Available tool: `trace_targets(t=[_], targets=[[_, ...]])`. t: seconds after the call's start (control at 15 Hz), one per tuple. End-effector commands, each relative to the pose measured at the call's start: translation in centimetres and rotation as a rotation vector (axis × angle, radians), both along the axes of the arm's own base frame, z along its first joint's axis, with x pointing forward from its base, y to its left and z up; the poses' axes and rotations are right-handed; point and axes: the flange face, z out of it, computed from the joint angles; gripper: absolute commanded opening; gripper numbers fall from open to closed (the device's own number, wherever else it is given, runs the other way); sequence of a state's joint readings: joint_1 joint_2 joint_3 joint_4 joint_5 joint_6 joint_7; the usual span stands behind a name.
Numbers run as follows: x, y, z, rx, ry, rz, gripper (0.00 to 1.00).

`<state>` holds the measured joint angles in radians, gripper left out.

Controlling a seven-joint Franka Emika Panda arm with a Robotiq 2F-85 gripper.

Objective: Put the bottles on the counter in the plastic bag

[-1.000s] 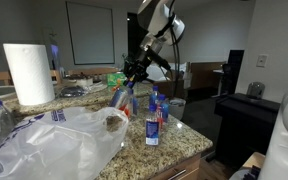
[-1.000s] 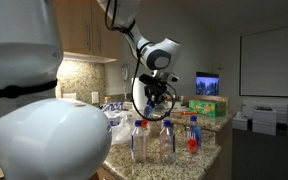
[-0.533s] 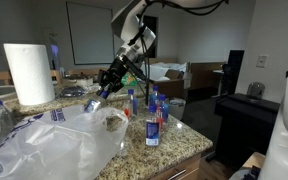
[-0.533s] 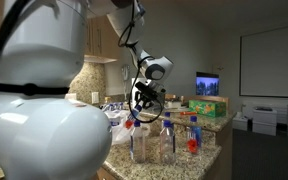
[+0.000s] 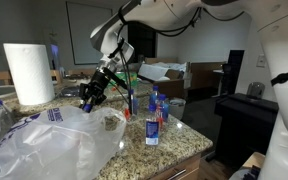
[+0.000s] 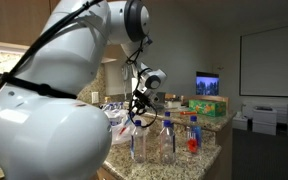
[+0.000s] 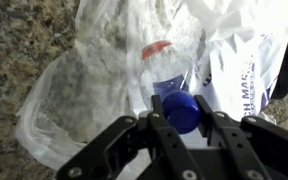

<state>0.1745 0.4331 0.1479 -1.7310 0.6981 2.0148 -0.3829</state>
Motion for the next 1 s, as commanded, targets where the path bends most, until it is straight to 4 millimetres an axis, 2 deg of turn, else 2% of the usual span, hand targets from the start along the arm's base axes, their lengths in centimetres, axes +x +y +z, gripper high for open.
trace_targets(t=[0.0, 0.07, 0.13, 0.2, 0.47, 0.67, 0.93], targets=[[1.6, 2.5, 0.4, -0.063, 0.042, 0.066, 0.1], [1.9, 3.0, 0.6, -0.079, 0.046, 0.083, 0.1], [2.1, 3.5, 0.9, -0.094, 0.05, 0.1, 0.15], [2.3, 3.9, 1.2, -0.102, 0.052, 0.115, 0.56], [2.5, 5.5, 2.1, -0.102, 0.065, 0.194, 0.78], [2.1, 6.9, 1.0, -0.119, 0.142, 0.267, 0.98], [1.1, 8.8, -0.1, -0.171, 0.232, 0.361, 1.0]])
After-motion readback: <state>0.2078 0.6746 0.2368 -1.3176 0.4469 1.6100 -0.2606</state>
